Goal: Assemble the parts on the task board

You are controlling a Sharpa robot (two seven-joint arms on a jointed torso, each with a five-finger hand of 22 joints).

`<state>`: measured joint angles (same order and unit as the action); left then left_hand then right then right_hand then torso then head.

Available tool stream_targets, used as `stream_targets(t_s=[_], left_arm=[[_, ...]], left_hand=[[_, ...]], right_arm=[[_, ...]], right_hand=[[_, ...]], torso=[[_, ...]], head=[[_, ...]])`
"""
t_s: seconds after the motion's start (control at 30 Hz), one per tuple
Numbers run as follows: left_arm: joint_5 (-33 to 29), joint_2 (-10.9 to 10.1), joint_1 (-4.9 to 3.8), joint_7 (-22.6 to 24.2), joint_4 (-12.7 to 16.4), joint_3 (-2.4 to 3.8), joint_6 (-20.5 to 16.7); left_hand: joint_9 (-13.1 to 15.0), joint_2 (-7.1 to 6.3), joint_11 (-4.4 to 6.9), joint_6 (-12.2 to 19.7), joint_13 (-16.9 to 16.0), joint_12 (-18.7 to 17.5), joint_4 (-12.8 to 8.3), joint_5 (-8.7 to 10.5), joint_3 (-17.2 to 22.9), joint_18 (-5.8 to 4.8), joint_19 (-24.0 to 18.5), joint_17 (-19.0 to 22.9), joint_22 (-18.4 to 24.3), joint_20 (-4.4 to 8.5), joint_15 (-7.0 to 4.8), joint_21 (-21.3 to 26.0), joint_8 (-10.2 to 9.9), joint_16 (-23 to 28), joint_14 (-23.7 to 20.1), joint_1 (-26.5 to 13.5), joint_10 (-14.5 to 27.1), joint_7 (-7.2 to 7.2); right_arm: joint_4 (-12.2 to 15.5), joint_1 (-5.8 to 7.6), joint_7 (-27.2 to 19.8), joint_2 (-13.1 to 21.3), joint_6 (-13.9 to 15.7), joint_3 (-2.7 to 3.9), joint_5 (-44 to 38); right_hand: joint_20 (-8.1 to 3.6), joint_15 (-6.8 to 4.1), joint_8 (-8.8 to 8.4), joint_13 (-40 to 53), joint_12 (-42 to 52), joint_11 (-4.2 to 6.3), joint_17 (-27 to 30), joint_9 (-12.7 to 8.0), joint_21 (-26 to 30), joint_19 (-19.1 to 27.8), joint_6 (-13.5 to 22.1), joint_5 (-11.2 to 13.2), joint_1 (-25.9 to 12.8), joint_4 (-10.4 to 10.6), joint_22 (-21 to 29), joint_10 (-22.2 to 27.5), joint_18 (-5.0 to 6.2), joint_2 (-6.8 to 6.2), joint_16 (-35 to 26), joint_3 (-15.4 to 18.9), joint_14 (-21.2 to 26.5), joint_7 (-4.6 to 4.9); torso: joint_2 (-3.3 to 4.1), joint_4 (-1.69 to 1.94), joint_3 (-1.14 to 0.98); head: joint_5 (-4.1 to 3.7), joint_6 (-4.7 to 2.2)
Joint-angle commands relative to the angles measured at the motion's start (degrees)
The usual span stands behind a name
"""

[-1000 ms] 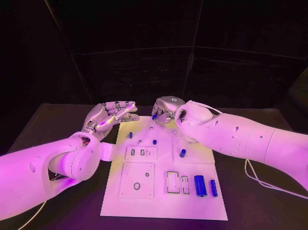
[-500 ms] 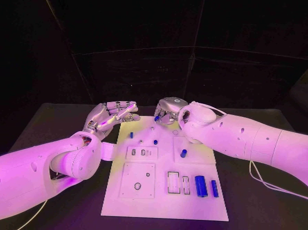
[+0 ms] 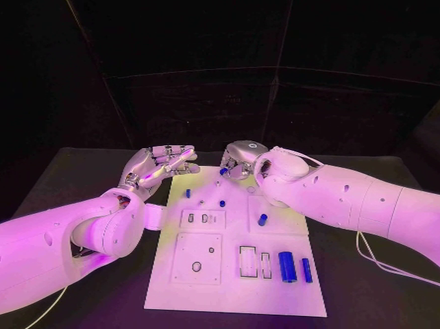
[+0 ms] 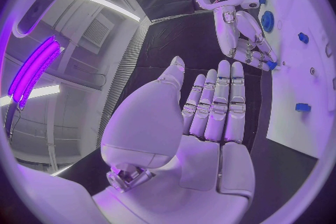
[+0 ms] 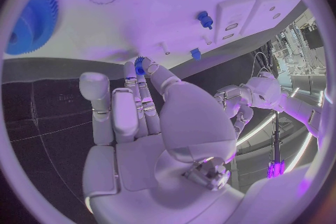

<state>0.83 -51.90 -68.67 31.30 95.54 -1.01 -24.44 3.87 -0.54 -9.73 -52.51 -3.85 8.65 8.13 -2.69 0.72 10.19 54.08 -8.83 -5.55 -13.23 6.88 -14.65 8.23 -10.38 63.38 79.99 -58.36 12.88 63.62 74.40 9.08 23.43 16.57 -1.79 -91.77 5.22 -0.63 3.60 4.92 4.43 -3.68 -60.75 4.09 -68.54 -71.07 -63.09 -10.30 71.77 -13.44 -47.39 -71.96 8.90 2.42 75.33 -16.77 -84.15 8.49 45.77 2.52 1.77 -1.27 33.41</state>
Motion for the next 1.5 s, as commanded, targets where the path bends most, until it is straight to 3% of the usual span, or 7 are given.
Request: stream_targets(t_s=[0.03,0.37,0.73,1.0,1.17,1.37,1.5], left_arm=[[0.3,0.0,-0.09,0.2,0.0,0.06,0.7],[0.3,0.1,-0.12,0.0,-0.1,0.06,0.9],[0.3,0.0,-0.14,-0.1,-0.1,0.06,1.0],[0.3,-0.5,-0.15,-0.1,-0.2,0.05,1.2],[0.3,-0.5,-0.16,-0.1,-0.8,0.04,1.4],[0.3,-0.5,-0.16,-0.1,-1.1,0.04,1.5],[0.3,-0.3,-0.16,-0.2,-1.2,0.03,1.6]], left_hand=[[-0.1,0.24,-0.03,-0.3,0.0,-0.3,-0.3,-0.26,-0.1,0.34,0.2,-0.1,0.1,-0.16,0.16,0.3,-0.3,0.3,-0.1,0.1,-0.4,0.00],[-0.1,0.30,-0.03,-0.3,0.1,-0.3,-0.3,-0.26,-0.1,0.34,0.2,-0.1,0.1,-0.16,0.16,0.4,-0.4,0.3,-0.1,0.2,-0.4,-0.01],[-0.1,0.35,-0.04,-0.2,0.1,-0.4,-0.4,-0.26,-0.1,0.34,0.2,-0.1,0.1,-0.17,0.18,0.4,-0.5,0.4,-0.2,0.2,-0.4,-0.02],[-0.1,0.38,-0.05,-0.2,0.1,-0.5,-0.5,-0.26,-0.1,0.33,0.2,-0.1,0.2,-0.19,0.19,0.5,-0.5,0.5,-0.2,0.2,-0.3,-0.02],[-0.1,0.39,-0.04,-0.2,0.1,-0.5,-0.5,-0.26,-0.1,0.33,0.2,-0.1,0.2,-0.19,0.20,0.5,-0.5,0.5,-0.2,0.2,-0.3,-0.03],[-0.1,0.41,-0.03,-0.2,0.1,-0.5,-0.5,-0.26,-0.1,0.33,0.2,-0.1,0.2,-0.19,0.20,0.5,-0.5,0.5,-0.2,0.2,-0.4,-0.05],[-0.1,0.45,-0.01,-0.3,0.1,-0.6,-0.6,-0.26,0.0,0.34,0.2,-0.1,0.2,-0.19,0.19,0.5,-0.6,0.6,-0.2,0.3,-0.4,-0.10]], right_arm=[[0.1,-0.05,-0.2,-0.2,-0.3,-0.09,-0.3],[-0.7,-0.05,-0.3,-0.9,0.5,-0.10,0.0],[0.2,-0.04,-0.1,0.0,1.5,-0.10,0.1],[8.4,0.00,1.4,7.9,4.7,1.55,2.7],[14.6,0.01,4.1,14.8,2.3,2.85,9.2],[17.1,0.01,7.1,20.1,-1.3,3.33,13.6],[16.6,0.00,8.3,21.2,-3.1,3.42,14.6]], right_hand=[[-0.05,-0.16,0.40,0.1,-0.3,-0.35,0.1,0.0,-0.4,0.1,-0.3,0.3,-0.6,0.0,0.0,0.2,-0.92,-0.09,0.2,-0.3,-1.4,-0.14],[1.24,1.24,-0.17,-1.2,-0.7,-2.03,3.1,-0.5,1.7,2.6,11.3,2.1,-1.9,1.8,3.8,8.2,-0.25,-3.98,-1.5,-0.5,-0.4,1.15],[1.28,1.22,-0.02,-1.0,-0.2,-1.97,2.8,-0.4,1.6,2.5,11.6,2.1,-1.5,2.2,3.6,7.9,-0.27,-4.11,-1.3,-0.4,-0.5,1.13],[1.25,1.12,0.90,-0.3,1.8,-1.79,1.1,0.1,0.6,1.6,9.6,1.1,-1.8,3.6,2.1,4.7,-0.54,-5.19,-0.2,0.5,-1.0,1.30],[-0.22,-0.76,1.95,4.8,10.5,0.69,-3.9,0.4,-2.6,-1.4,7.7,-0.9,-3.1,5.5,-3.2,-7.1,-1.42,-8.47,2.8,4.0,-2.2,-0.37],[-0.73,-0.45,3.16,54.0,58.6,0.58,-19.6,0.2,-7.6,-5.8,10.5,-3.3,-0.7,15.0,-11.8,-6.6,-2.97,-8.77,11.0,15.7,-4.2,-0.18],[0.11,0.31,4.42,69.6,72.7,-0.38,-23.8,0.1,-9.6,-7.2,12.0,-3.7,2.6,19.4,-15.4,-9.4,-3.60,-8.90,12.7,18.7,-4.8,0.38]], torso=[[0.00,0.08,0.03],[0.05,0.08,0.04],[0.05,0.01,0.01],[-0.14,-0.38,0.03],[-0.32,-0.87,-0.13],[-0.48,-1.32,-0.23],[-0.42,-1.36,-0.33]], head=[[-0.01,0.05],[0.21,0.04],[0.24,0.05],[-0.28,-0.18],[-0.71,-0.38],[-0.95,-0.51],[-1.05,-0.56]])
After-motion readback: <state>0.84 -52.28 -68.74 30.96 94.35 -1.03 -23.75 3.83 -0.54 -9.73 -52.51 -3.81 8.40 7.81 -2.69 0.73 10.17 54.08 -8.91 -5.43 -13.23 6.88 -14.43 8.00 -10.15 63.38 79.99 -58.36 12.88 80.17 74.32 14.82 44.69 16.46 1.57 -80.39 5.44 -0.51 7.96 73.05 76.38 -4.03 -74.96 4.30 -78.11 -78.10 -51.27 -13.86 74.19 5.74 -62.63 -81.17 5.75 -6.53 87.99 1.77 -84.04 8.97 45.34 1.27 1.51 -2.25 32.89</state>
